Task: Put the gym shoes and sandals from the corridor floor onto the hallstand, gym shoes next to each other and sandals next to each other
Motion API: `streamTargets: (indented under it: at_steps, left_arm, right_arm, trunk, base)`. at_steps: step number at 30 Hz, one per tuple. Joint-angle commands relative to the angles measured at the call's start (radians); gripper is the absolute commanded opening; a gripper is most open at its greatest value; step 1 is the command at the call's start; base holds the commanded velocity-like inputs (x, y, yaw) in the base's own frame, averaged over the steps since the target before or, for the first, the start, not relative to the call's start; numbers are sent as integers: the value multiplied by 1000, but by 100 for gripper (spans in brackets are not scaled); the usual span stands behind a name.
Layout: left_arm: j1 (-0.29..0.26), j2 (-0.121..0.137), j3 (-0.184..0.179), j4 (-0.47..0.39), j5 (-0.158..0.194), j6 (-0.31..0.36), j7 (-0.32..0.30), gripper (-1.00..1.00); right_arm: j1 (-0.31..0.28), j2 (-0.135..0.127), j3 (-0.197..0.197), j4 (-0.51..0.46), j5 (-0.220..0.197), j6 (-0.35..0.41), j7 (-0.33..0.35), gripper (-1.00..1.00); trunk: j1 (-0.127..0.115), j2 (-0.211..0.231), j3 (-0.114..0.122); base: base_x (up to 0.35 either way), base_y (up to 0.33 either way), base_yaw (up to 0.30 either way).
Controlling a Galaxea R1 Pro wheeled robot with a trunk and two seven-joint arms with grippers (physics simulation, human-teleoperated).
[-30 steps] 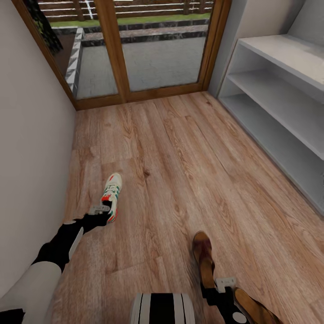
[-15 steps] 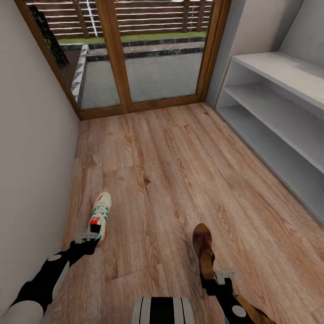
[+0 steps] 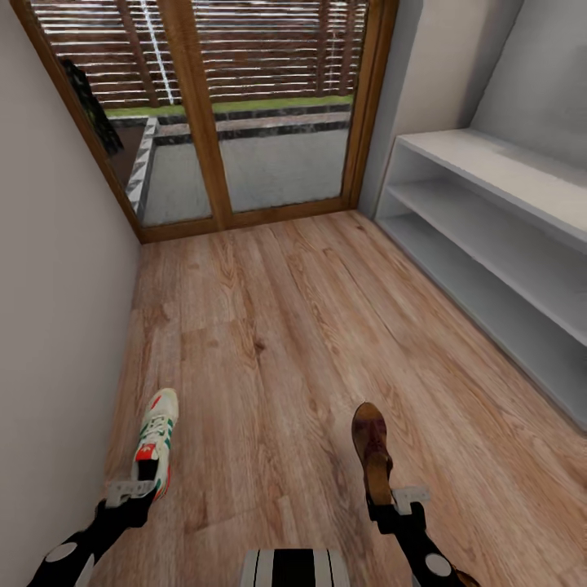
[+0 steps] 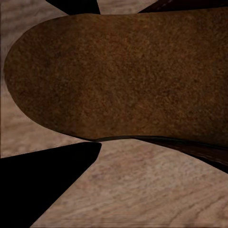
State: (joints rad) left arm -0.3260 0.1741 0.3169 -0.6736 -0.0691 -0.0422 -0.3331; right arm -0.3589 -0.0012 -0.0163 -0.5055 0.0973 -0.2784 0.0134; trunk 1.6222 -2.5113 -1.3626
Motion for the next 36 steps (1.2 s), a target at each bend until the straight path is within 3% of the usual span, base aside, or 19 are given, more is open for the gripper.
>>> streamTargets:
  at_steps: [1, 6, 15, 19, 24, 36]
  left_arm:
    - [4, -1, 12, 9, -7, -19, -7, -100]
    - [43, -1, 66, 86, -8, -151, -7, -100]
    - [81, -3, 97, 185, -6, -229, -7, -100]
    - [91, -7, 102, 221, -8, -303, -7, -100]
    - [102, -11, 103, 237, -11, -336, -7, -100]
    - [105, -14, 99, 242, -16, -343, -9, -100]
  right_arm:
    - [0, 0, -2, 2, 8, -11, 1, -100]
    - [3, -8, -1, 5, 33, -56, 2, -100]
    - [14, -14, -1, 11, 53, -69, 1, -100]
    - [39, -12, -1, 22, 55, -85, 0, -100]
    - [56, -12, -1, 42, 56, -123, 0, -100]
    - [58, -8, -2, 102, 55, -130, 0, -100]
  trunk:
    - [-1, 0, 5]
    - [-3, 1, 32]
    - [-7, 3, 81]
    - [-9, 4, 103]
    - [-11, 5, 130]
    - [-16, 8, 194]
  base:
    - [0, 0, -96]
    - [0, 0, -96]
    - [0, 0, -86]
    - [0, 0, -27]
    - [0, 0, 46]
    - [0, 0, 146]
